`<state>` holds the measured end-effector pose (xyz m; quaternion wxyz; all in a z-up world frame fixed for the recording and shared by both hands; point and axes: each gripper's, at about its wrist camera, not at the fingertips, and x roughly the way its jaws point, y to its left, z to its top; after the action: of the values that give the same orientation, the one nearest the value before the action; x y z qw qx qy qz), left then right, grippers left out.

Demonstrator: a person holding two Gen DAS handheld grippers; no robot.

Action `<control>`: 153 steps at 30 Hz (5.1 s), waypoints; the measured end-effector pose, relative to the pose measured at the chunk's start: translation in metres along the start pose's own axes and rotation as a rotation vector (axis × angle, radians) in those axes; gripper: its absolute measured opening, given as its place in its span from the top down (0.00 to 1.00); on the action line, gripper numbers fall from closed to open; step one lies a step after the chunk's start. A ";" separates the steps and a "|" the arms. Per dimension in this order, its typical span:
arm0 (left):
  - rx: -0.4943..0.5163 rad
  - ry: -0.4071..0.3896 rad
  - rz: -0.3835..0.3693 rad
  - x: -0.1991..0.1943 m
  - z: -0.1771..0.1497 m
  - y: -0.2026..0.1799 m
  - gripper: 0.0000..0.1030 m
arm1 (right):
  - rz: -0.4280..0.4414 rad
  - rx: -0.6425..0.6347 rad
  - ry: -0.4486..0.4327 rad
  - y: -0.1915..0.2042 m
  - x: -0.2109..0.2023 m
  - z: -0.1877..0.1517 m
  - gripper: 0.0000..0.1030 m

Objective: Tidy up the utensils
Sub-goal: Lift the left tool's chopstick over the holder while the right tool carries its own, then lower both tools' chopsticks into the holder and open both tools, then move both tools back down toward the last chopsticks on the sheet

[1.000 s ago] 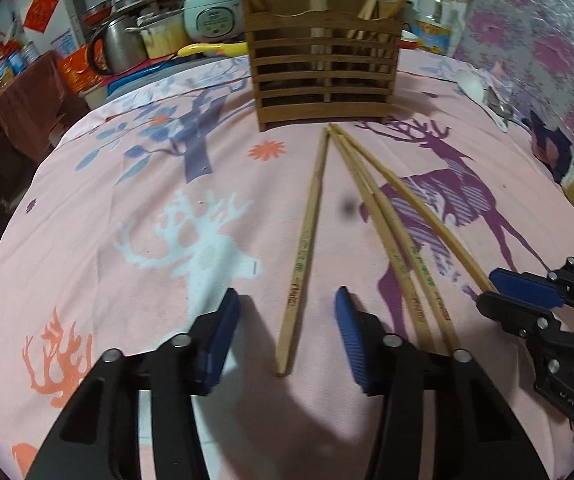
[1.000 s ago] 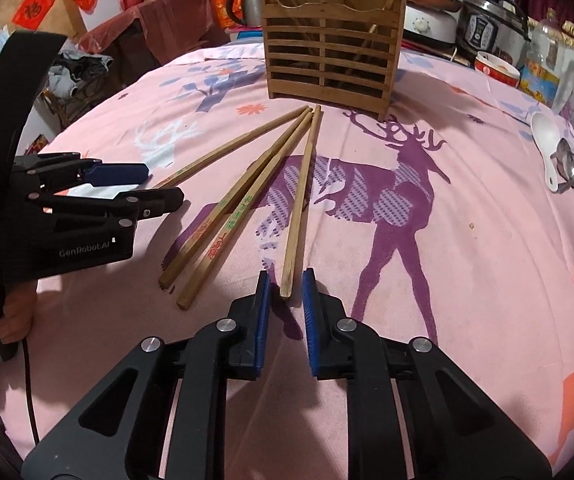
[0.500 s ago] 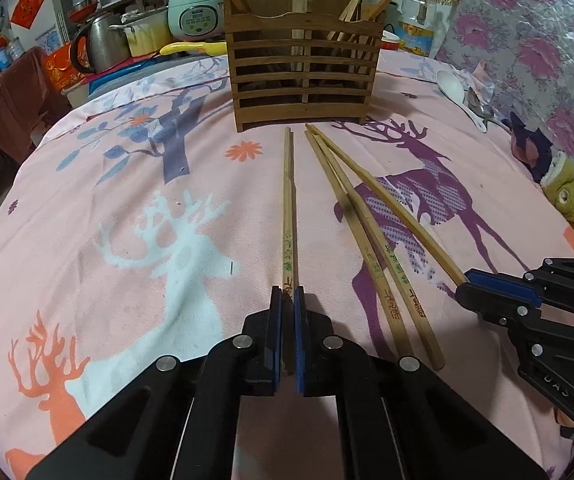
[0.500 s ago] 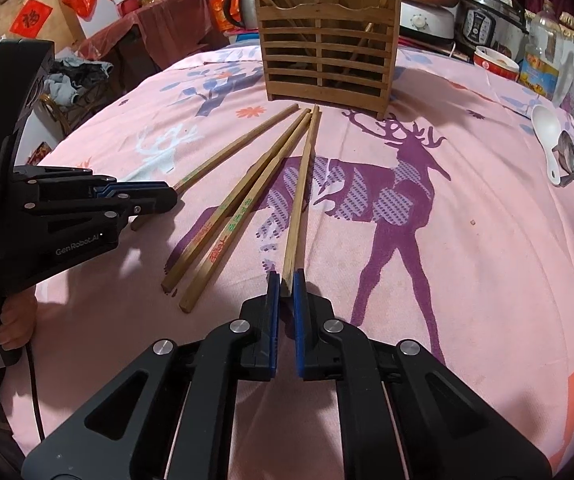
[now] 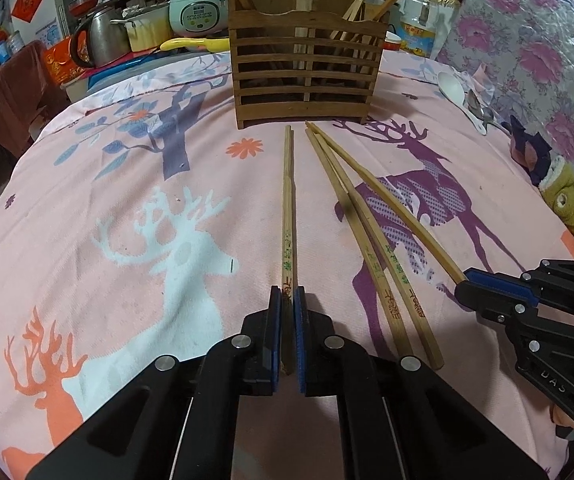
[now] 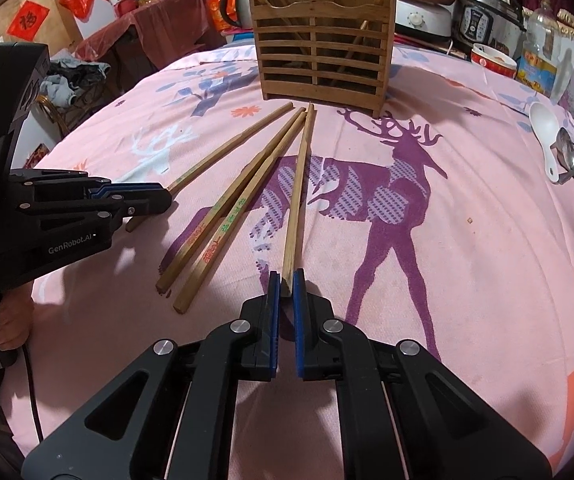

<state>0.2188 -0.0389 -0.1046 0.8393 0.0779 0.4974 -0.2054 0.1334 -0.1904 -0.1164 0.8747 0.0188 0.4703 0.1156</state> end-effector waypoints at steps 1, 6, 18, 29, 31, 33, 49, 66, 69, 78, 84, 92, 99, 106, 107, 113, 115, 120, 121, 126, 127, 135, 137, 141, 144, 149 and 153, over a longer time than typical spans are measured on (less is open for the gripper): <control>-0.002 -0.003 -0.003 -0.001 0.000 0.001 0.94 | -0.006 -0.001 -0.006 -0.001 -0.001 0.000 0.93; 0.009 -0.065 0.015 -0.019 0.002 -0.002 0.94 | -0.038 0.008 -0.090 -0.005 -0.022 0.006 0.94; -0.035 -0.178 0.023 -0.079 -0.014 -0.012 0.94 | -0.020 0.094 -0.301 -0.010 -0.091 0.003 0.94; -0.037 -0.268 -0.019 -0.123 0.030 -0.024 0.94 | 0.021 0.100 -0.418 -0.008 -0.136 0.034 0.94; -0.050 -0.256 -0.027 -0.114 0.040 -0.026 0.94 | 0.026 0.121 -0.409 -0.010 -0.129 0.042 0.94; -0.053 -0.263 -0.022 -0.109 0.046 -0.027 0.94 | 0.050 0.153 -0.404 -0.013 -0.119 0.048 0.93; -0.053 -0.331 -0.045 -0.102 0.070 -0.029 0.93 | 0.058 0.178 -0.422 -0.013 -0.096 0.064 0.93; -0.099 -0.531 -0.034 -0.191 0.133 -0.016 0.94 | -0.054 0.118 -0.697 -0.003 -0.185 0.116 0.94; -0.115 -0.579 -0.012 -0.200 0.144 -0.014 0.94 | -0.085 0.115 -0.748 0.000 -0.193 0.127 0.94; -0.163 -0.606 0.036 -0.170 0.169 -0.002 0.94 | -0.130 0.113 -0.728 -0.005 -0.163 0.158 0.94; -0.183 -0.496 -0.023 -0.123 0.193 0.015 0.94 | -0.105 0.124 -0.626 -0.020 -0.121 0.181 0.94; -0.230 -0.334 -0.044 -0.070 0.201 0.033 0.57 | -0.103 0.163 -0.498 -0.039 -0.076 0.188 0.89; -0.246 -0.423 0.006 -0.098 0.190 0.037 0.24 | -0.128 0.186 -0.563 -0.041 -0.097 0.182 0.77; -0.268 -0.456 0.004 -0.111 0.189 0.041 0.16 | -0.128 0.215 -0.567 -0.048 -0.099 0.182 0.70; -0.270 -0.455 0.008 -0.111 0.190 0.042 0.16 | -0.129 0.216 -0.567 -0.048 -0.099 0.182 0.69; -0.289 -0.442 -0.007 -0.111 0.190 0.047 0.15 | -0.132 0.216 -0.569 -0.047 -0.099 0.182 0.64; -0.287 -0.449 0.000 -0.113 0.189 0.046 0.14 | -0.132 0.213 -0.574 -0.047 -0.100 0.181 0.62; -0.266 -0.470 0.058 -0.117 0.185 0.038 0.12 | -0.127 0.210 -0.597 -0.042 -0.109 0.179 0.58; -0.262 -0.473 0.070 -0.118 0.185 0.036 0.12 | -0.126 0.208 -0.602 -0.041 -0.112 0.178 0.57; -0.246 -0.484 0.108 -0.126 0.173 0.025 0.09 | -0.119 0.196 -0.628 -0.030 -0.126 0.170 0.54; -0.242 -0.486 0.114 -0.127 0.170 0.023 0.09 | -0.120 0.194 -0.633 -0.029 -0.129 0.167 0.52; -0.212 -0.540 0.212 -0.142 0.137 0.001 0.06 | -0.148 0.202 -0.654 -0.020 -0.153 0.138 0.37; -0.196 -0.543 0.226 -0.143 0.128 -0.003 0.06 | -0.133 0.217 -0.655 -0.020 -0.157 0.131 0.28; -0.144 -0.552 0.308 -0.130 0.089 -0.005 0.06 | -0.076 0.240 -0.641 -0.020 -0.158 0.119 0.20; -0.119 -0.472 0.321 -0.102 0.062 0.004 0.06 | -0.072 0.229 -0.625 -0.017 -0.151 0.102 0.13; -0.145 -0.284 0.299 -0.057 0.034 0.027 0.06 | -0.105 0.200 -0.506 -0.021 -0.102 0.050 0.11; -0.203 -0.230 0.272 -0.047 0.025 0.039 0.06 | -0.126 0.188 -0.336 -0.028 -0.058 0.035 0.11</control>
<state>0.2360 0.0007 -0.0548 0.9142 0.0351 0.4011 -0.0465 0.1364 -0.2274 -0.0537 0.9408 0.0899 0.3265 0.0116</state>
